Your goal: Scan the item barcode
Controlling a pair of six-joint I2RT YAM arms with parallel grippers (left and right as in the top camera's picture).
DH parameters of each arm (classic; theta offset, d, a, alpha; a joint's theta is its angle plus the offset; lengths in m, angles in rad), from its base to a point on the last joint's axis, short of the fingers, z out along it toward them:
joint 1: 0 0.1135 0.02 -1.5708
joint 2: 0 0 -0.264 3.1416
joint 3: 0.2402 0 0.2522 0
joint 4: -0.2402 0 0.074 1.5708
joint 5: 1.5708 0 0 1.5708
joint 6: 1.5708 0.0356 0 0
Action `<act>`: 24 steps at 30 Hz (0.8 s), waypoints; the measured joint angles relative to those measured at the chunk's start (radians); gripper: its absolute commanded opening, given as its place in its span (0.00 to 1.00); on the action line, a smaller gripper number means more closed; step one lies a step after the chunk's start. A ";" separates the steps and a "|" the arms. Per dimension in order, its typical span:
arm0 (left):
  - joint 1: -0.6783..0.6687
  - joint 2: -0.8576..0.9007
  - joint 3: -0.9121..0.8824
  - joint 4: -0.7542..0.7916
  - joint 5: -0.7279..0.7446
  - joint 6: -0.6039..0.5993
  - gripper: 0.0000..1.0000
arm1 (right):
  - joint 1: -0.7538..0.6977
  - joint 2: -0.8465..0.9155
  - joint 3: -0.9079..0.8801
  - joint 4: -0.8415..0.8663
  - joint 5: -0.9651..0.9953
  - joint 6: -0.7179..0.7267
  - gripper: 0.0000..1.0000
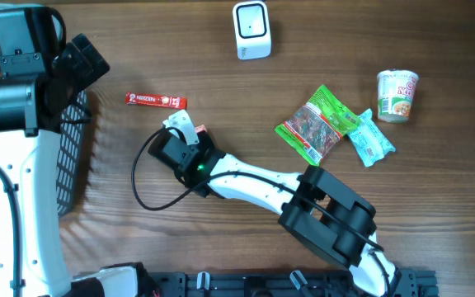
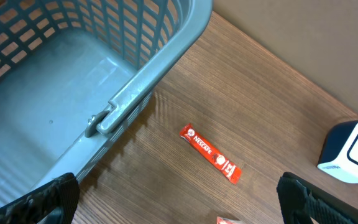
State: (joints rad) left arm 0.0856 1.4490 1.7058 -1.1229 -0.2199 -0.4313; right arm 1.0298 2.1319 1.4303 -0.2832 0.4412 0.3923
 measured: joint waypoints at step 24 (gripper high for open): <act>0.000 0.000 0.000 0.000 0.000 0.000 1.00 | 0.000 0.035 0.006 -0.049 0.005 -0.146 0.10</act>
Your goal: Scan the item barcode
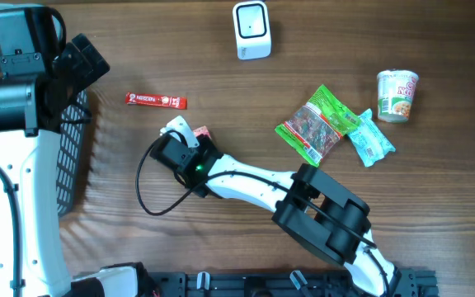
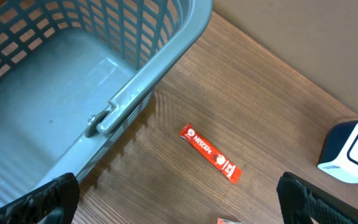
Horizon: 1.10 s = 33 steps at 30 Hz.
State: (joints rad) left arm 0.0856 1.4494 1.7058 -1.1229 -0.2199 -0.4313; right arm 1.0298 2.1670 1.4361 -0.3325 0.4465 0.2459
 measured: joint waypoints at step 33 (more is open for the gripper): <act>0.000 0.000 0.000 0.000 0.000 0.000 1.00 | -0.400 -0.330 -0.445 0.237 -1.057 0.151 0.33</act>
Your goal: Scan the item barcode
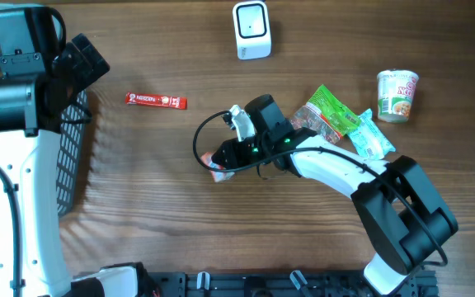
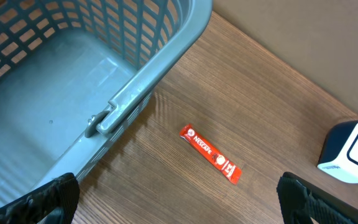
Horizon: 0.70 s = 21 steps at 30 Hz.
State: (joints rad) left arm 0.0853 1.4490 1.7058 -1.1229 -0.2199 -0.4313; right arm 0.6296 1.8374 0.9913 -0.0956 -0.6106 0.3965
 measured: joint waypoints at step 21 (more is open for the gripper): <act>0.000 0.000 0.000 0.000 0.000 0.000 1.00 | 0.433 -0.064 0.032 -0.068 0.879 -0.121 0.41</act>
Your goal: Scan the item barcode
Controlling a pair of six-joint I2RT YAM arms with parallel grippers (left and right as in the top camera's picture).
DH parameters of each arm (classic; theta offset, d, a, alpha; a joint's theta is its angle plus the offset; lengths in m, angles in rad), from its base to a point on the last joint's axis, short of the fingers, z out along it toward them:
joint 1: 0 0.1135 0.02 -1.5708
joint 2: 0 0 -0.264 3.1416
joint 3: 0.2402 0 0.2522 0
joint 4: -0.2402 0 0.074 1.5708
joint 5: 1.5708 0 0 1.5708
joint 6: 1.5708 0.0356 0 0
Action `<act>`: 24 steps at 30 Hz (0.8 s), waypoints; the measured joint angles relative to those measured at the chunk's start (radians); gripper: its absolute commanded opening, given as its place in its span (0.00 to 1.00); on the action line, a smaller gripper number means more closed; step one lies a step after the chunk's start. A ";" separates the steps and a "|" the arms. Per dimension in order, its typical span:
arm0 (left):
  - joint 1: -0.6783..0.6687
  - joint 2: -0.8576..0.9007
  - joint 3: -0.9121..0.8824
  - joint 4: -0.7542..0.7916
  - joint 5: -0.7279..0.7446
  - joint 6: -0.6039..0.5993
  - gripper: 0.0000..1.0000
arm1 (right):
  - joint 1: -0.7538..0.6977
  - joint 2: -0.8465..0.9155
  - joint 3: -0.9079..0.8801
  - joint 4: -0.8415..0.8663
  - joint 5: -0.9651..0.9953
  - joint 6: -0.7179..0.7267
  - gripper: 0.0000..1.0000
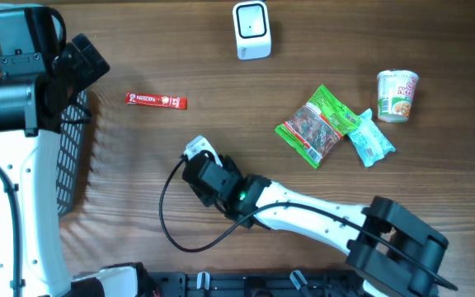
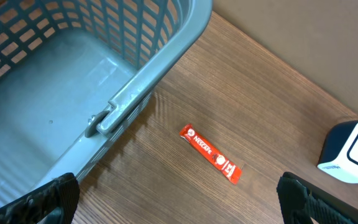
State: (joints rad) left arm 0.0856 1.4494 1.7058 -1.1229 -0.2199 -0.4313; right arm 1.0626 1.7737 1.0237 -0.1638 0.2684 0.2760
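My right gripper (image 1: 204, 171) hangs low over the table's middle left, its arm reaching in from the bottom right. The wrist covers the jaws, so their state is hidden, and no item shows beneath it. The white barcode scanner (image 1: 251, 30) stands at the far edge, also seen at the right edge of the left wrist view (image 2: 353, 151). A red Nescafe stick (image 1: 156, 101) lies flat on the wood (image 2: 209, 154). My left gripper (image 2: 179, 200) is wide open and empty, high beside the basket, with one fingertip (image 2: 55, 196) in each lower corner.
A grey plastic basket (image 2: 73, 81) sits at the left edge under the left arm (image 1: 74, 157). A green snack packet (image 1: 317, 124), a blue packet (image 1: 372, 139) and a noodle cup (image 1: 397, 95) lie at the right. A black cable (image 1: 167, 223) loops beside the right wrist.
My right gripper was right of centre, reaching left with a small red-and-white packet at its tip. It now sits lower and further left, and the packet no longer shows. The left arm is unmoved.
The right gripper first stood over a small red packet just below the Nescafe stick, and stayed there a moment later. Then it was further right with the packet at its tip. Now it is back left and lower, with the packet hidden.
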 measured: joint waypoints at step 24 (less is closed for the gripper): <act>0.000 0.000 0.000 0.000 0.000 0.000 1.00 | 0.003 0.105 0.007 -0.003 -0.040 -0.055 0.04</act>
State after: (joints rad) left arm 0.0856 1.4494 1.7058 -1.1229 -0.2199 -0.4313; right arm 1.0660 1.8786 1.0309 -0.1673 0.2287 0.2214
